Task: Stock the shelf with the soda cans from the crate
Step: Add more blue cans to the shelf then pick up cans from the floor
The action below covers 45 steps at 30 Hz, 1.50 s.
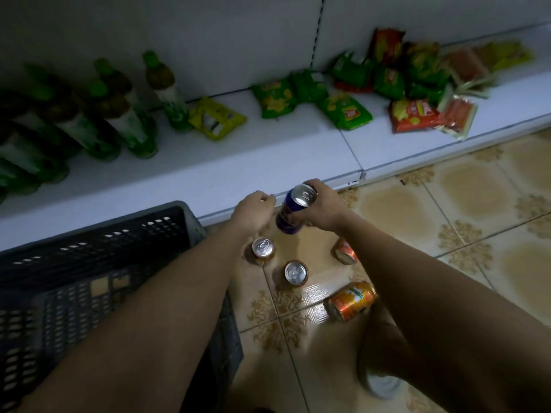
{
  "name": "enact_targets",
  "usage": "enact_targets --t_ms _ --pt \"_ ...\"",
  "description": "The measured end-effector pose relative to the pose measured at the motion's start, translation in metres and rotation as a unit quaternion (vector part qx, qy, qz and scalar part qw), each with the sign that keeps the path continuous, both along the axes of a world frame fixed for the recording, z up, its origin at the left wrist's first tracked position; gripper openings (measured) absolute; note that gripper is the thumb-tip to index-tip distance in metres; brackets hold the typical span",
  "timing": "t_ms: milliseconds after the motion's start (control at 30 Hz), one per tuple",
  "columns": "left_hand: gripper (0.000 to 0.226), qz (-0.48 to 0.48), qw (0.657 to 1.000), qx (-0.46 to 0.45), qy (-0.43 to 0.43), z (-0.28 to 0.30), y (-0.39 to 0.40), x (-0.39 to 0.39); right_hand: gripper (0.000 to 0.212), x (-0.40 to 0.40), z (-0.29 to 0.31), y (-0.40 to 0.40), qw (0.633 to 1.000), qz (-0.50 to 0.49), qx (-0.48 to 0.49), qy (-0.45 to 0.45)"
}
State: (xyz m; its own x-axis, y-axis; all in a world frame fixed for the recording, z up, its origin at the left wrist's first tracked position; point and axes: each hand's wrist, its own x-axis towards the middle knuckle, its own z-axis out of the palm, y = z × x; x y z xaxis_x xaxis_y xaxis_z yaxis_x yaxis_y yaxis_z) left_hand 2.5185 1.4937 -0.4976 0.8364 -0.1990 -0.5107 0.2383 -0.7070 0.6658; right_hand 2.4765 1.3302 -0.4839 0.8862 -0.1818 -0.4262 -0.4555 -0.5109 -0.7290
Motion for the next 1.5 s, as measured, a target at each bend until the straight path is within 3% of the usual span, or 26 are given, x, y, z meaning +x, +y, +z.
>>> enact_targets --t_ms 67,233,400,600,767,900,1100,1400,1500 --pt "0.034 0.003 1.0 -0.009 -0.019 0.03 0.008 -0.001 0.078 -0.008 0.032 0.008 0.999 -0.013 0.049 -0.011" --pt "0.04 0.034 0.995 -0.036 -0.083 0.111 0.036 -0.007 0.057 -0.028 0.106 0.037 0.974 -0.055 0.208 -0.07" --pt "0.034 0.058 0.973 -0.065 -0.213 0.19 0.073 -0.006 0.046 -0.034 0.174 0.074 0.93 -0.033 0.353 -0.093" --pt "0.029 0.056 0.915 -0.035 -0.398 0.274 0.129 -0.006 0.052 -0.025 0.248 0.118 0.911 -0.016 0.388 -0.138" --pt "0.027 0.039 0.852 0.077 -0.516 0.33 0.174 0.009 0.03 -0.006 0.309 0.142 0.908 0.038 0.373 -0.187" --pt "0.036 0.057 0.87 0.199 -0.446 0.343 0.204 0.04 0.03 0.018 0.349 0.156 0.903 0.056 0.36 -0.229" --pt "0.046 0.051 0.903 0.258 -0.339 0.335 0.229 0.078 0.043 0.068 0.371 0.178 0.905 0.065 0.335 -0.253" --pt "0.057 0.011 0.873 0.313 -0.374 0.312 0.245 0.121 0.048 0.172 0.356 0.219 0.916 0.026 0.308 -0.257" --pt "0.055 0.005 0.87 0.318 -0.378 0.308 0.245 0.125 0.059 0.205 0.353 0.232 0.912 0.015 0.308 -0.27"
